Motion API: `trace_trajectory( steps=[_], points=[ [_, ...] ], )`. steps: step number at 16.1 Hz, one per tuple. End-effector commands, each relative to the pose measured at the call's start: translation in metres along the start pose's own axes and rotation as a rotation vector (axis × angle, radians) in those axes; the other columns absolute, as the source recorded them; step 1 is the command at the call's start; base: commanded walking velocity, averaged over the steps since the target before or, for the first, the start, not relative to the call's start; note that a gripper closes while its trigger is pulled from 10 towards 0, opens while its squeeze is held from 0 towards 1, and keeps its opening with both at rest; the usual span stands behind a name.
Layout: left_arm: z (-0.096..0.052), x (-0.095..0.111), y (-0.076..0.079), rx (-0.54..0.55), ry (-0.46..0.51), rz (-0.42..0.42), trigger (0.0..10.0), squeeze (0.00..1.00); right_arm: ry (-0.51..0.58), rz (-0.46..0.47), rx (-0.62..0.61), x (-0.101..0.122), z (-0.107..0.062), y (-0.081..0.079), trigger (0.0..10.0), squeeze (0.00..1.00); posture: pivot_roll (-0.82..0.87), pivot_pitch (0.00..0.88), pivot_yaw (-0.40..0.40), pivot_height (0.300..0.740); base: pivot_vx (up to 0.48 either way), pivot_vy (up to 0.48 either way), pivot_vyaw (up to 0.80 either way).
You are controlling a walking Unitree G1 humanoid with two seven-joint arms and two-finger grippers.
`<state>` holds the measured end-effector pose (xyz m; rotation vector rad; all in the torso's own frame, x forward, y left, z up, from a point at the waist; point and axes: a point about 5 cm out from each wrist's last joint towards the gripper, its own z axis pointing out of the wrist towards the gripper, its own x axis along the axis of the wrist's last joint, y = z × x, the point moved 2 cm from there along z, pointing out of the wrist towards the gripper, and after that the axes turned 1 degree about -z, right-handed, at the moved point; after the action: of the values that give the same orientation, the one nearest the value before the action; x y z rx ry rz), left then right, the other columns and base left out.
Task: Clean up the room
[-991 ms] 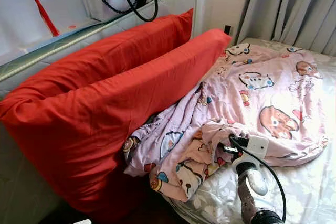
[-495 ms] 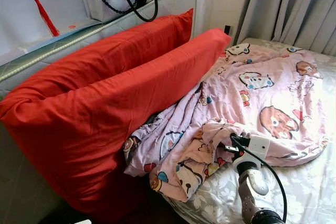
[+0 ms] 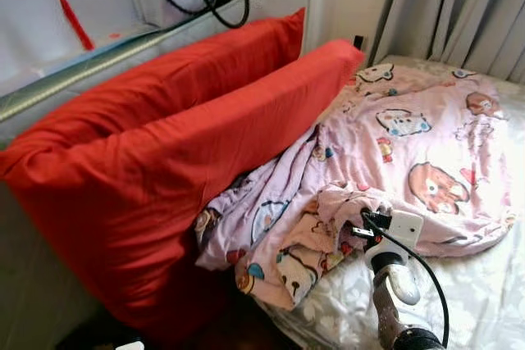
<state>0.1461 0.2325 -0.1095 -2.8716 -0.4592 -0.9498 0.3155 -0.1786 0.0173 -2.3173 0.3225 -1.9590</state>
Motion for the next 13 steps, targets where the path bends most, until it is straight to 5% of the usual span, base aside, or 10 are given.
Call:
trace_trajectory(
  steps=[1, 9, 13],
  points=[
    [-0.003, -0.012, -0.004, 0.008, -0.043, 0.014, 10.0, 0.0, 0.01, -0.002, -0.001, 0.001, 0.0, -0.001, 10.0, 0.0, 0.08, 0.0, 0.037, 0.74, -0.251, 0.0, 0.0],
    [-0.003, -0.012, -0.004, 0.005, -0.041, 0.019, 10.0, 0.0, 0.036, -0.016, -0.047, 0.006, 0.001, 0.007, 10.0, 0.0, 0.08, 0.0, 0.04, 0.74, -0.251, 0.0, 0.0],
    [-0.003, -0.012, -0.005, 0.006, -0.041, 0.023, 10.0, 0.0, 0.147, -0.08, -0.091, 0.036, 0.009, 0.017, 10.0, 0.0, 0.08, 0.0, 0.041, 0.74, -0.25, 0.0, 0.0]
  ],
)
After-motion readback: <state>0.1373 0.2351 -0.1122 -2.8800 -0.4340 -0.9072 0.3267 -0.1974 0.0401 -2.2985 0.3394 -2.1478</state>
